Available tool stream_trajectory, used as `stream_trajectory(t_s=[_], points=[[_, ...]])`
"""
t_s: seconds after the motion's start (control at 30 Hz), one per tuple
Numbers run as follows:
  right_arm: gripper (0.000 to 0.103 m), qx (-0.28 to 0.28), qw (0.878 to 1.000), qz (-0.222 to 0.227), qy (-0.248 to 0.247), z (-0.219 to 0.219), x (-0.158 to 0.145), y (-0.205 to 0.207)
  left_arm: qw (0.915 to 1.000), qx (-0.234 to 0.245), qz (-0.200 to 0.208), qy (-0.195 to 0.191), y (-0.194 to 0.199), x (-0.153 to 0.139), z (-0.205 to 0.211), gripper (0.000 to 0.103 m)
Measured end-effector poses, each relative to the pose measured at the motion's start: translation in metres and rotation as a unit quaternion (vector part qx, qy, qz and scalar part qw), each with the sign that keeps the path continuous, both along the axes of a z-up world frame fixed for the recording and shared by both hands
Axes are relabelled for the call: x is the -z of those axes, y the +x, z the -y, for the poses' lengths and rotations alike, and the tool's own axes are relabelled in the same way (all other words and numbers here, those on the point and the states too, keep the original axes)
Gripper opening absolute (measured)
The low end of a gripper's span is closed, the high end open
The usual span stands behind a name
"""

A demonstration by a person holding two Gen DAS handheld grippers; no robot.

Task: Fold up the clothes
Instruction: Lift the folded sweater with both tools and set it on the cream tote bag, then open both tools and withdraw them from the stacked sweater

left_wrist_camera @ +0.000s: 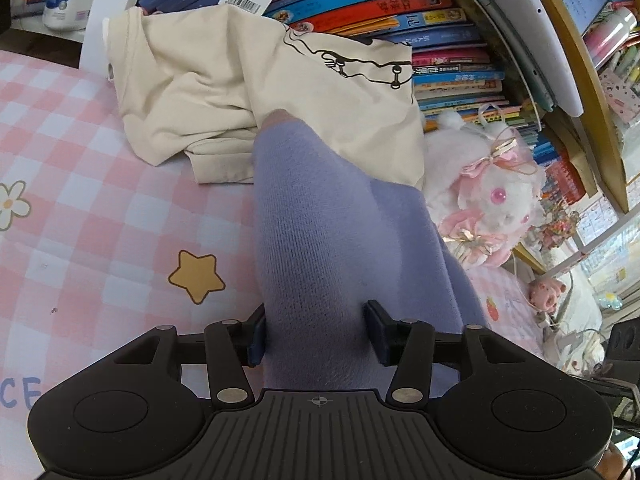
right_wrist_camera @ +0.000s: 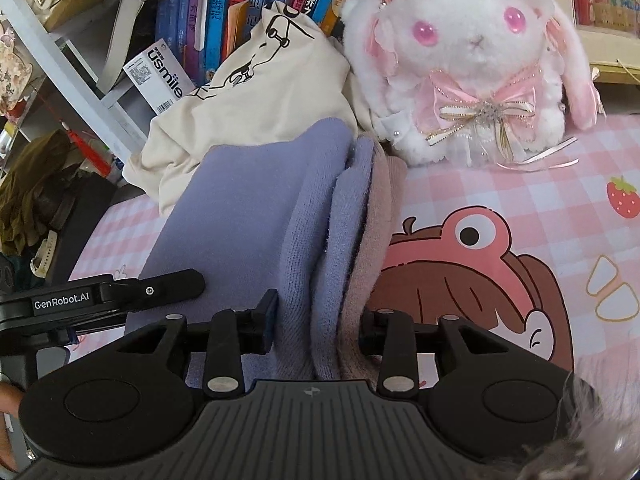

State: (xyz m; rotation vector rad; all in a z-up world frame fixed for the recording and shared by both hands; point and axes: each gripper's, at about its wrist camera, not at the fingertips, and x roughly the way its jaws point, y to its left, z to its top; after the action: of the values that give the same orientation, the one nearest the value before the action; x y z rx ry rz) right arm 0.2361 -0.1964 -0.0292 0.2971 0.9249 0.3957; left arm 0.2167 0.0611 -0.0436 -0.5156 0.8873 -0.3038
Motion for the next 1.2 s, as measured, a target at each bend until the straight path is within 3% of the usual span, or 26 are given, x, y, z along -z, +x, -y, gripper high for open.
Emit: stream_trajectory(t_s=[0.07, 0.13, 0.3, 0.37, 0.67, 1.03, 1.2], points=[[0.049, -0.002, 1.000, -0.001, -0.006, -0.001, -0.001, -0.001, 0.9998, -0.005, 0.004, 0.020, -0.003, -0.004, 0.005, 0.058], [0.075, -0.004, 1.000, 0.006, -0.017, -0.001, -0.006, -0.005, 0.9988, -0.010, 0.010, 0.047, -0.008, -0.010, 0.011, 0.062], [0.088, -0.023, 0.998, 0.044, -0.042, 0.002, -0.027, -0.031, 0.9905, -0.022, 0.079, 0.110, -0.040, -0.040, 0.021, 0.087], [0.093, -0.027, 0.996, 0.063, -0.061, 0.005, -0.034, -0.045, 0.9857, -0.031, 0.103, 0.129, -0.058, -0.049, 0.024, 0.092], [0.101, -0.008, 0.987, 0.098, -0.126, 0.029, -0.039, -0.119, 0.9617, -0.077, 0.139, 0.224, -0.139, -0.056, 0.060, 0.101], [0.103, 0.023, 0.974, 0.109, -0.198, 0.053, -0.018, -0.202, 0.9521, -0.111, 0.100, 0.267, -0.216, -0.033, 0.098, 0.102], [0.103, 0.029, 0.972, 0.115, -0.202, 0.060, -0.014, -0.227, 0.9527, -0.096, 0.094, 0.273, -0.229, -0.030, 0.106, 0.102]])
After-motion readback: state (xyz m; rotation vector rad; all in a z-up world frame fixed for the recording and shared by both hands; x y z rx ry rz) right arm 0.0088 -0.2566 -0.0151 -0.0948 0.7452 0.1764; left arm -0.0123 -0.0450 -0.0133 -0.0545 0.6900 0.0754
